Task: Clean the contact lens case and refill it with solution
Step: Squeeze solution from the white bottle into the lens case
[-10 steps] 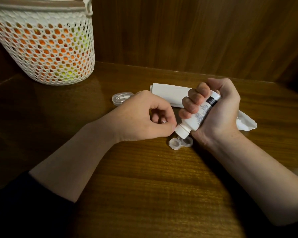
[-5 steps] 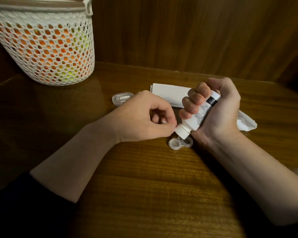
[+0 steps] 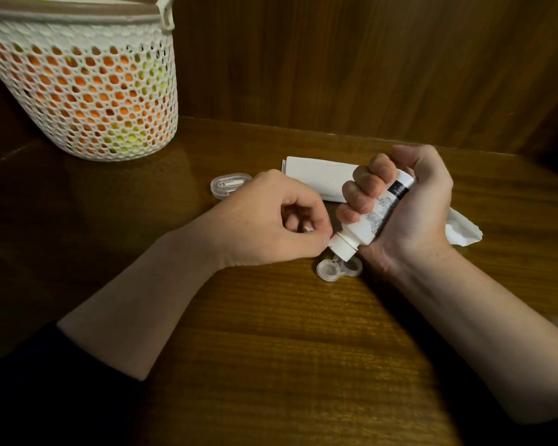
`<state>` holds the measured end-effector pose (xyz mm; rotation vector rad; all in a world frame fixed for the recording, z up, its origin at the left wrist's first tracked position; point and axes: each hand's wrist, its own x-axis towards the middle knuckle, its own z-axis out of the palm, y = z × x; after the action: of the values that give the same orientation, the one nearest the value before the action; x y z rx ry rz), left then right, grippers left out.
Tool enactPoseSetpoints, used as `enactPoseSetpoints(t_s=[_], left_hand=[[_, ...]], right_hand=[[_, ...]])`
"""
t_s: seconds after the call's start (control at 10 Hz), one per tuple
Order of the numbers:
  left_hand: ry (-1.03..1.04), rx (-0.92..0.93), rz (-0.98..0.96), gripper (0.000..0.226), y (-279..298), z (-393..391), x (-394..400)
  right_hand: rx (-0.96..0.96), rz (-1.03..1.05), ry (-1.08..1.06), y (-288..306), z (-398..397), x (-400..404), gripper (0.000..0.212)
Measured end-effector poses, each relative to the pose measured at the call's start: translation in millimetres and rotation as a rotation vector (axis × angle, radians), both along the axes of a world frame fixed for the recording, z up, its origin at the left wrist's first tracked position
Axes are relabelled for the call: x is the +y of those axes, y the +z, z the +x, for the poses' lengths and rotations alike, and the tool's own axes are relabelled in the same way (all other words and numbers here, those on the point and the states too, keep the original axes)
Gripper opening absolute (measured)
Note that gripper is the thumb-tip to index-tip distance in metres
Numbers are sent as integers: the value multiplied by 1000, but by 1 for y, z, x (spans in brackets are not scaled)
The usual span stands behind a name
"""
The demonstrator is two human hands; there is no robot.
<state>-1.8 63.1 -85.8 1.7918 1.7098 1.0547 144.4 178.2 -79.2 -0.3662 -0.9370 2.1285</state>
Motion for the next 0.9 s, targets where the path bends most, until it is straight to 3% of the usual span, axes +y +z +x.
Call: enactPoseSetpoints(t_s=[0.9], left_hand=[[-3, -9, -2, 9, 2, 2, -1]], right_hand=[[-2, 4, -3, 2, 0, -1, 42]])
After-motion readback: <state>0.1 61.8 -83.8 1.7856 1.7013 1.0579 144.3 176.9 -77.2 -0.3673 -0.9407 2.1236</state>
